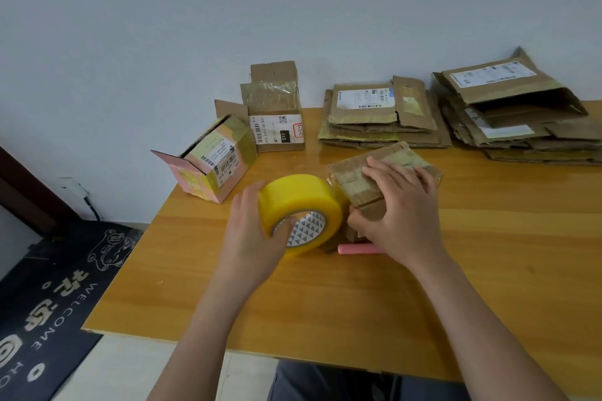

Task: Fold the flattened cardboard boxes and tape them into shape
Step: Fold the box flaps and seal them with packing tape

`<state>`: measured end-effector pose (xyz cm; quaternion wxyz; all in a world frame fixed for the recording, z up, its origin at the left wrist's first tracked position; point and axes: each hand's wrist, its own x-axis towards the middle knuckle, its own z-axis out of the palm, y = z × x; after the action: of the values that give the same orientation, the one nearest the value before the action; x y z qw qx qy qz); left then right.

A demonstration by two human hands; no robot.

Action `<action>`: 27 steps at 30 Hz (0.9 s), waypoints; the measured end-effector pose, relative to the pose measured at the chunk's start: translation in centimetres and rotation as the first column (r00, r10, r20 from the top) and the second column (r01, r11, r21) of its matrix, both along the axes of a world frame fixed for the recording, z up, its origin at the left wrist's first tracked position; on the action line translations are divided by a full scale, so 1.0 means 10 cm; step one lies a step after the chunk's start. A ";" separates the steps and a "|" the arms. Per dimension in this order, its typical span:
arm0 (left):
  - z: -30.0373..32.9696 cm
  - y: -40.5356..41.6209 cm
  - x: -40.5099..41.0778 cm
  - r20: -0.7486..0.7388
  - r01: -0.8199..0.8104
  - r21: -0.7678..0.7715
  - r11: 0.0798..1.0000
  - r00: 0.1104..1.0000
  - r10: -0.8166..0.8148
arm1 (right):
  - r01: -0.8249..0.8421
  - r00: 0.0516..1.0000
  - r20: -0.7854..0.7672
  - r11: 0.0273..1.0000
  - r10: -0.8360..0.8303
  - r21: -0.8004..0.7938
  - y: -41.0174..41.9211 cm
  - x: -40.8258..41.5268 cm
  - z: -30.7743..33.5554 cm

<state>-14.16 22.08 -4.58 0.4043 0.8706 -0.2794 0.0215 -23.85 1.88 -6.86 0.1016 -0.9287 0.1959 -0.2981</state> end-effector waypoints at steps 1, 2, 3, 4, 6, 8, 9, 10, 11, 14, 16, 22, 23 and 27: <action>0.07 -0.04 -0.02 0.091 0.030 0.028 0.999 0.995 -0.032 | 0.001 1.000 -0.006 1.000 -0.001 0.004 0.01 0.00 0.00; 0.14 -0.10 -0.03 0.147 0.066 0.064 0.996 0.986 -0.075 | 0.002 1.000 -0.011 1.000 -0.002 0.006 0.03 0.00 0.00; 0.20 -0.16 -0.04 0.176 0.102 0.121 0.987 0.977 -0.123 | 0.000 1.000 -0.013 1.000 0.000 0.007 0.04 0.00 0.01; 0.26 -0.24 -0.03 0.189 0.131 0.202 0.971 0.967 -0.170 | -0.005 1.000 -0.014 1.000 0.005 0.006 0.04 -0.01 0.01; 0.34 -0.38 -0.01 0.215 0.144 0.394 0.908 0.946 -0.244 | -0.015 0.999 -0.030 1.000 0.015 -0.004 0.04 -0.02 0.00; 0.39 -0.45 0.03 0.259 0.125 0.529 0.839 0.918 -0.300 | -0.014 0.999 -0.051 1.000 0.014 0.002 0.01 -0.03 0.02; 0.41 -0.44 0.05 0.267 0.118 0.559 0.821 0.912 -0.313 | -0.009 0.998 -0.055 1.000 0.010 0.007 0.00 -0.02 0.03; 0.43 -0.41 0.08 0.260 0.114 0.576 0.810 0.913 -0.313 | -0.007 0.999 -0.054 1.000 0.008 0.010 -0.02 -0.02 0.04; 0.45 -0.38 0.09 0.247 0.116 0.586 0.802 0.917 -0.313 | -0.008 0.999 -0.048 1.000 0.008 0.011 -0.02 -0.01 0.05; 0.50 -0.32 0.09 0.222 0.133 0.625 0.769 0.914 -0.339 | -0.033 0.999 -0.031 0.999 0.035 0.036 -0.04 -0.03 0.05; 0.53 -0.31 0.06 0.181 0.156 0.647 0.746 0.919 -0.349 | -0.046 0.999 -0.026 0.998 0.047 0.049 -0.06 -0.05 0.05; 0.56 -0.30 0.01 0.045 0.230 0.645 0.729 0.941 -0.336 | -0.073 0.997 -0.006 0.995 0.073 0.070 -0.11 -0.07 0.05; 0.55 -0.31 -0.01 0.023 0.240 0.642 0.728 0.943 -0.331 | -0.079 0.997 -0.002 0.994 0.079 0.071 -0.11 -0.07 0.05; 0.53 -0.33 -0.08 0.052 0.206 0.697 0.686 0.941 -0.336 | -0.088 0.996 -0.001 0.990 0.088 0.106 -0.11 -0.07 0.05</action>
<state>-14.92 18.73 0.71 0.0284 0.9009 -0.4280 -0.0663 -24.58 0.75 -6.33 0.1633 -0.9305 0.1707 -0.2800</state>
